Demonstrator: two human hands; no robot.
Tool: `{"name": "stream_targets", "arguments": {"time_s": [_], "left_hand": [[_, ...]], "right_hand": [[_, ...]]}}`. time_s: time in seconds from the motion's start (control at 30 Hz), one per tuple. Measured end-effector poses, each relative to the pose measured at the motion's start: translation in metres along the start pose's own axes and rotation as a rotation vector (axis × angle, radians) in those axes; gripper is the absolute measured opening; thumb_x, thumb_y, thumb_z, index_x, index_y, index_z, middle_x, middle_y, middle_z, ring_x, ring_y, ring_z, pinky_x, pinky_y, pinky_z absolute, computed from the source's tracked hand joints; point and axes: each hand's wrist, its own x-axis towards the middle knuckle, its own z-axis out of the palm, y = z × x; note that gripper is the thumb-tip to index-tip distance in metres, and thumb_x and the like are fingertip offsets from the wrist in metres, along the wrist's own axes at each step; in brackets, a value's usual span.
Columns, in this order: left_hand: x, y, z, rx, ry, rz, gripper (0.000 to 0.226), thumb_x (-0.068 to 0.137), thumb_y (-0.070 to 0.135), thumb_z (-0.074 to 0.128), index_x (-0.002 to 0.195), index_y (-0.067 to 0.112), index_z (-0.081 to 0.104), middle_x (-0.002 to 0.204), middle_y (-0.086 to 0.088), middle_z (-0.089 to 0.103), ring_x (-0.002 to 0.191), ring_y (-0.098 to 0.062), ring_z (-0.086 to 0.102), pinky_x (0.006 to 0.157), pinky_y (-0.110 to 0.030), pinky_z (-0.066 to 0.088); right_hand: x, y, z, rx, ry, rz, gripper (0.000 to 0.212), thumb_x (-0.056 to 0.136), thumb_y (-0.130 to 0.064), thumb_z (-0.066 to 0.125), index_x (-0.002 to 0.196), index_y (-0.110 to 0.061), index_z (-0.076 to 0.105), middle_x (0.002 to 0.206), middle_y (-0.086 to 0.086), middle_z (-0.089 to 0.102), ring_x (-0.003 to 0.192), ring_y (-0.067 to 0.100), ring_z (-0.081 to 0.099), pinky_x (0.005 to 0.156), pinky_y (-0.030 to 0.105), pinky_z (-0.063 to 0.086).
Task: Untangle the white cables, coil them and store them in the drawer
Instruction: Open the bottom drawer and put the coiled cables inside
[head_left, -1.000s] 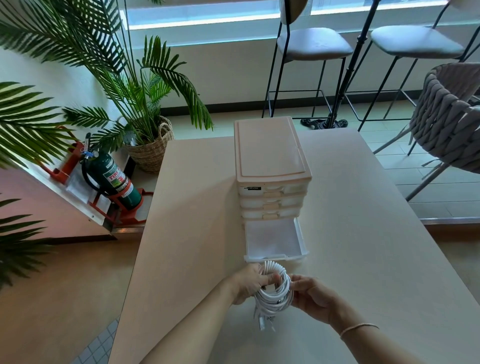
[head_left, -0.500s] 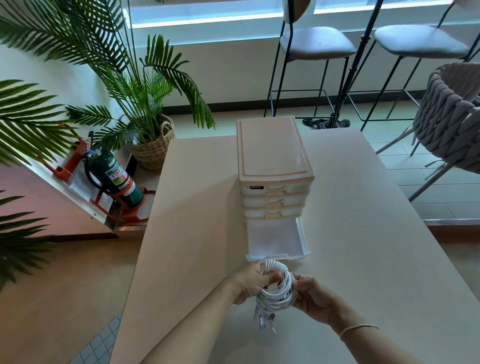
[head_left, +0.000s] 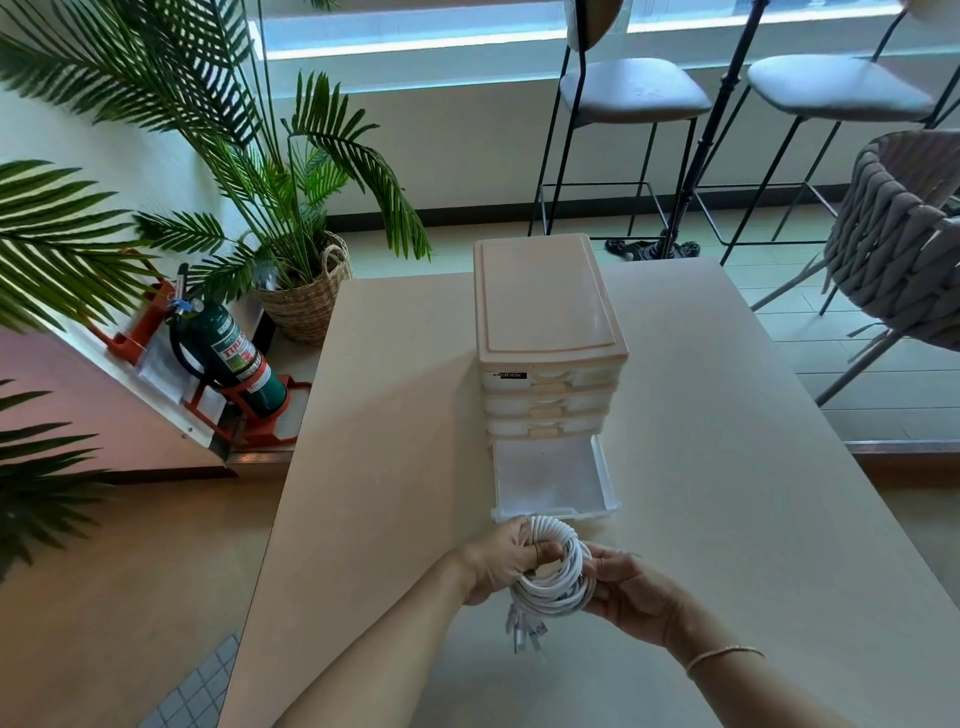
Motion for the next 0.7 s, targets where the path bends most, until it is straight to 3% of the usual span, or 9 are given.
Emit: {"name": "stream_targets", "arguments": {"time_s": [0.07, 0.2, 0.3, 0.47, 0.6, 0.7], "left_hand": [[-0.002, 0.004, -0.002, 0.015, -0.018, 0.007, 0.005, 0.091, 0.011, 0.058, 0.094, 0.012, 0.061, 0.078, 0.009, 0.067, 0.072, -0.002, 0.062, 0.073, -0.016, 0.049], [-0.002, 0.003, -0.002, 0.068, 0.019, 0.011, 0.014, 0.089, 0.004, 0.059, 0.088, 0.018, 0.057, 0.068, 0.014, 0.065, 0.063, 0.003, 0.059, 0.064, -0.012, 0.046], [0.0, -0.002, -0.002, 0.119, 0.046, 0.01, 0.017, 0.087, 0.004, 0.062, 0.087, 0.019, 0.053, 0.07, 0.012, 0.06, 0.059, 0.005, 0.055, 0.06, -0.011, 0.043], [0.003, -0.009, -0.001, 0.196, 0.07, 0.002, 0.02, 0.083, 0.01, 0.068, 0.094, 0.017, 0.052, 0.084, 0.002, 0.057, 0.077, -0.007, 0.053, 0.072, -0.018, 0.045], [0.002, -0.007, 0.002, 0.262, 0.069, 0.003, 0.027, 0.077, 0.02, 0.073, 0.094, 0.017, 0.053, 0.09, -0.003, 0.058, 0.086, -0.016, 0.053, 0.084, -0.033, 0.045], [0.001, -0.006, 0.004, 0.3, 0.083, -0.013, 0.023, 0.082, 0.017, 0.071, 0.092, 0.018, 0.051, 0.088, -0.001, 0.056, 0.087, -0.016, 0.051, 0.083, -0.031, 0.044]], "right_hand": [[-0.002, -0.002, 0.002, -0.002, -0.027, -0.003, 0.067, 0.042, -0.021, 0.093, 0.102, -0.002, 0.071, 0.094, 0.014, 0.07, 0.083, 0.021, 0.069, 0.072, 0.028, 0.057], [-0.006, -0.008, 0.001, -0.05, -0.053, 0.02, 0.057, 0.044, -0.01, 0.088, 0.098, 0.001, 0.073, 0.094, 0.016, 0.071, 0.085, 0.023, 0.07, 0.073, 0.03, 0.057], [-0.005, -0.009, 0.003, -0.118, 0.011, 0.059, 0.032, 0.051, 0.004, 0.068, 0.082, 0.001, 0.075, 0.081, 0.014, 0.071, 0.074, 0.021, 0.07, 0.068, 0.029, 0.057], [-0.005, -0.014, 0.01, -0.358, 0.057, 0.098, 0.019, 0.058, 0.002, 0.063, 0.071, -0.008, 0.073, 0.07, 0.002, 0.069, 0.066, 0.01, 0.067, 0.069, 0.022, 0.055], [-0.008, -0.017, 0.015, -0.458, 0.058, 0.116, 0.019, 0.062, 0.003, 0.059, 0.065, -0.012, 0.071, 0.062, -0.005, 0.066, 0.06, 0.003, 0.062, 0.062, 0.016, 0.051], [-0.007, -0.016, 0.017, -0.533, 0.042, 0.127, 0.025, 0.062, 0.003, 0.054, 0.057, -0.015, 0.07, 0.057, -0.009, 0.061, 0.056, 0.001, 0.058, 0.059, 0.014, 0.047]]}}
